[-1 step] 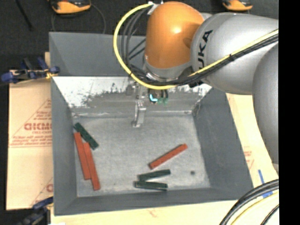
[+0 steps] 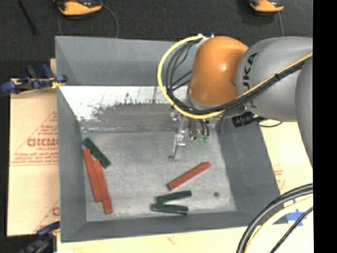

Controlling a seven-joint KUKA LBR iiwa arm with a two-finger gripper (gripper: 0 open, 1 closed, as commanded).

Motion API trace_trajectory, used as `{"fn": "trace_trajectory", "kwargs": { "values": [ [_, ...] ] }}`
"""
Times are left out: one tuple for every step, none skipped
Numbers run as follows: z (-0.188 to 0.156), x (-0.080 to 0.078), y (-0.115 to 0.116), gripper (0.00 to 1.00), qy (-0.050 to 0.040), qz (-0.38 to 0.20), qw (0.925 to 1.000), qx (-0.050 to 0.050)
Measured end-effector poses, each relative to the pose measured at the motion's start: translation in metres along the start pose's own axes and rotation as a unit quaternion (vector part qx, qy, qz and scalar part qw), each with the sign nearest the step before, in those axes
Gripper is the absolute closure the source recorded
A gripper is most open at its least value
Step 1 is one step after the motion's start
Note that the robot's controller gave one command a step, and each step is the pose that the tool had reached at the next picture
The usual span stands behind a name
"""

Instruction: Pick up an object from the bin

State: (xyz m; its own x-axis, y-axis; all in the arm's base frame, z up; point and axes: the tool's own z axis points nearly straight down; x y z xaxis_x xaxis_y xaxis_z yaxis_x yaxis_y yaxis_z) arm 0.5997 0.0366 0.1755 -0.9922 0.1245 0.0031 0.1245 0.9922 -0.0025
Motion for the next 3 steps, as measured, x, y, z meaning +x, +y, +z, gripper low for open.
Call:
{"fn": "trace_trajectory", "kwargs": {
  "values": [
    [0.030, 0.054, -0.048, 0.00, 0.0004, -0.020, 0.9998, 0.000],
    [0.110, 0.087, -0.060, 0.00, 0.0011, -0.024, 0.9997, -0.001],
    [0.103, 0.082, -0.059, 1.00, -0.0054, -0.023, 0.9997, -0.002]
  ]
}}
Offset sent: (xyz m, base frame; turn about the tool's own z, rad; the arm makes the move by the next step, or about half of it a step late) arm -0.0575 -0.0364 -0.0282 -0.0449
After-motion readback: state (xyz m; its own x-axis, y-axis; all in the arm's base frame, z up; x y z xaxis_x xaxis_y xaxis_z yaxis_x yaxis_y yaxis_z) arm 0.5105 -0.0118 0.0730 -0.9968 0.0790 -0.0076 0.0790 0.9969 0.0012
